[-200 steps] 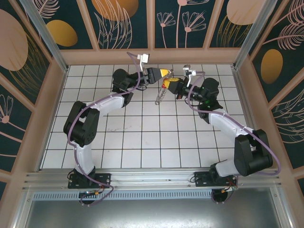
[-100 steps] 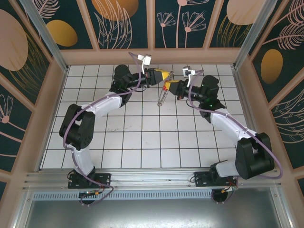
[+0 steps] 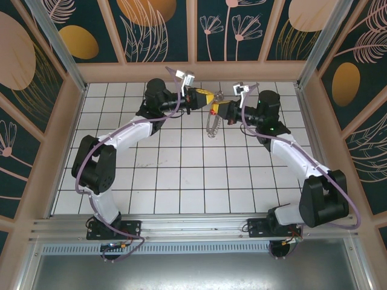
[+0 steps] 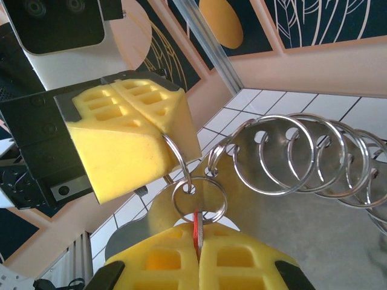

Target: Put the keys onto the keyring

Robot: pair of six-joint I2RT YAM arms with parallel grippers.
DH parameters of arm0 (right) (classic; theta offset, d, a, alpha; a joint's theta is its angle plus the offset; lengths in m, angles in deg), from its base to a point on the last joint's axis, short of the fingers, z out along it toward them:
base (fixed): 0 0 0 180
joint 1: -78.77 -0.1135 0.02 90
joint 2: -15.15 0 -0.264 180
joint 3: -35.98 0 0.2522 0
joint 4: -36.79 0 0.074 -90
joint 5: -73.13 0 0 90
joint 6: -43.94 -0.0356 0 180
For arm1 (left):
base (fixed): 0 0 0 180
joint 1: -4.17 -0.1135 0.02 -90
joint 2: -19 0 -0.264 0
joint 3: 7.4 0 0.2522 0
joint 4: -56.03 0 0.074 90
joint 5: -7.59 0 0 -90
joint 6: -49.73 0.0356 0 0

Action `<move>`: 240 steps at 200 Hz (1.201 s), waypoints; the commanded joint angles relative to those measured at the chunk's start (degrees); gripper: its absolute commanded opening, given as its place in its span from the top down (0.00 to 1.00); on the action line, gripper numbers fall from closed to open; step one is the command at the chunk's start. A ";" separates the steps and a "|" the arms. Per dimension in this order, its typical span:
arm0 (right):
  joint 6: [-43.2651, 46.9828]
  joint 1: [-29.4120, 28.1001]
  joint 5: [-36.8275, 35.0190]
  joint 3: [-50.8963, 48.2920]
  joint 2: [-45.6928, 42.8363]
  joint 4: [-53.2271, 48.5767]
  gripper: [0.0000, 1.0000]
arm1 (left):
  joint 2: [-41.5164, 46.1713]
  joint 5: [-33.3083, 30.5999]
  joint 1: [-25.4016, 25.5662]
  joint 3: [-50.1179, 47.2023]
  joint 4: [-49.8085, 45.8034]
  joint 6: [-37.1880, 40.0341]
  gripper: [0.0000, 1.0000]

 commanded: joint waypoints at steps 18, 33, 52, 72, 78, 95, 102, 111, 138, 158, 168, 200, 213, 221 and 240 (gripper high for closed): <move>5.58 0.97 1.40 6.61 1.00 -5.34 1.00 | 2.15 0.55 0.27 1.95 -6.92 6.39 1.00; 7.75 1.25 1.84 8.66 1.71 -9.36 1.00 | 2.25 0.09 0.24 2.21 -8.92 8.19 1.00; 10.55 1.52 2.95 11.47 2.97 -14.90 1.00 | 2.16 -0.55 0.25 2.31 -10.23 9.34 1.00; 12.56 1.74 5.25 13.61 4.23 -19.16 1.00 | 1.91 -1.06 0.25 2.40 -10.52 9.23 1.00; 12.98 1.69 5.78 14.11 4.59 -20.24 1.00 | 1.84 -1.11 0.25 2.40 -10.53 9.25 1.00; 14.52 1.71 6.80 14.97 4.84 -22.55 1.00 | 1.74 -0.93 0.25 2.49 -10.64 9.45 1.00; 15.95 1.75 7.51 15.81 5.18 -24.38 1.00 | 1.63 -0.88 0.21 2.56 -10.87 9.70 1.00; 17.71 1.83 7.76 17.16 5.83 -27.58 1.00 | 1.56 -0.89 0.25 2.57 -11.18 9.97 1.00; 20.04 1.91 5.48 19.57 6.75 -32.46 1.00 | 1.11 -0.61 0.19 2.61 -11.29 10.06 1.00; 20.50 1.90 3.13 20.12 7.39 -34.23 1.00 | 0.98 -0.36 0.23 2.68 -11.06 9.78 1.00; 20.94 1.90 1.85 20.17 7.67 -35.10 1.00 | 1.10 -0.24 0.19 2.75 -10.97 9.73 1.00; 22.60 2.04 -2.71 20.11 7.53 -37.65 1.00 | 1.12 0.35 0.16 2.66 -11.05 9.82 1.00; 21.99 2.67 0.82 18.29 6.48 -34.93 1.00 | 1.11 0.31 0.13 2.40 -10.70 9.64 1.00; 20.79 3.10 4.29 16.55 5.45 -32.02 1.00 | 1.11 0.33 0.08 2.24 -9.99 9.16 1.00; 18.91 3.39 8.47 13.99 3.73 -27.44 1.00 | 1.11 0.46 0.05 1.55 -7.73 7.35 1.00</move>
